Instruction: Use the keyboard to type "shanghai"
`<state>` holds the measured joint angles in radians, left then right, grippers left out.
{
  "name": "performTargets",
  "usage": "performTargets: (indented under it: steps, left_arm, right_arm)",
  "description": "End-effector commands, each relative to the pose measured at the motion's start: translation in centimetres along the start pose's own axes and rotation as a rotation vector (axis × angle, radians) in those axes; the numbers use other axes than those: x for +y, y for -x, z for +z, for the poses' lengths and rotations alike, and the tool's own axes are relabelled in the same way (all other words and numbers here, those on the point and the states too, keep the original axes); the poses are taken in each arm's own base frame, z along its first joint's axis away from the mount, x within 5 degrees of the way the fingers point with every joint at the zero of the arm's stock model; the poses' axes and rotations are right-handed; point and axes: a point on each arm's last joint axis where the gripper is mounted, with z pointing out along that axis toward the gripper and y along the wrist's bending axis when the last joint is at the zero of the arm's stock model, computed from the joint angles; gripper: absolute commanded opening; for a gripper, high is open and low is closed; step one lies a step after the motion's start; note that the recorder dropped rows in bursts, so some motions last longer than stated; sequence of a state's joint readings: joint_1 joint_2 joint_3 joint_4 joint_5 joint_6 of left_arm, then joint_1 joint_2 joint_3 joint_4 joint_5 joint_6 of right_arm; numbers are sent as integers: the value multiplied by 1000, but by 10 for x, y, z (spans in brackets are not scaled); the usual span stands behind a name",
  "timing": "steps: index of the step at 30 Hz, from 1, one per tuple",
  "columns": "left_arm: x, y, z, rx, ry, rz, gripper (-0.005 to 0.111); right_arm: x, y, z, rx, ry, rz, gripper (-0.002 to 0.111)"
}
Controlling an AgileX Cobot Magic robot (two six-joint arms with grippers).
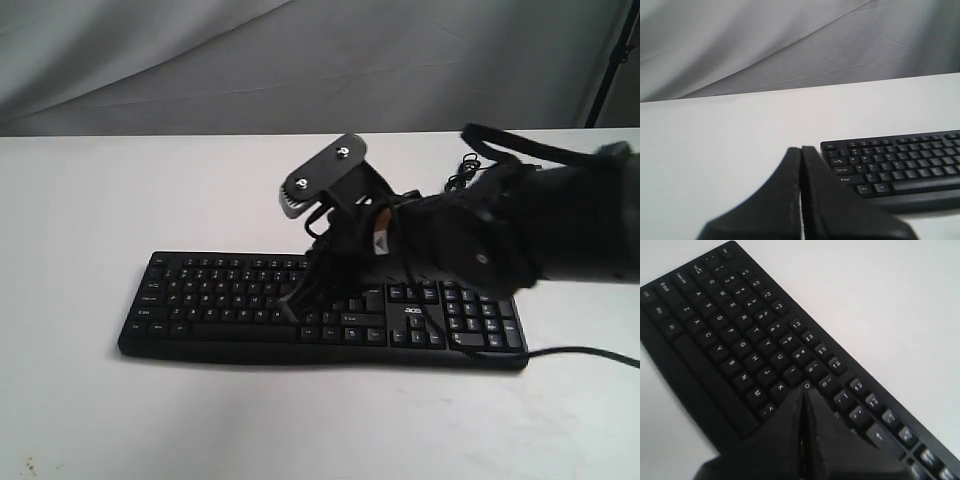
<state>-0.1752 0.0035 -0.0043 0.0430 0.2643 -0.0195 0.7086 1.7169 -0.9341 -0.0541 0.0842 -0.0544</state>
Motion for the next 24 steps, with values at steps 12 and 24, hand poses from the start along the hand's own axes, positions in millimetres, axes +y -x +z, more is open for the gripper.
performTargets:
  steps: [12, 24]
  left_arm:
    - [0, -1, 0, -2, -3, -1, 0]
    - [0, -1, 0, -2, -3, -1, 0]
  right_arm:
    - [6, -56, -64, -163, -5, 94, 0]
    - [10, -69, -121, -312, -6, 65, 0]
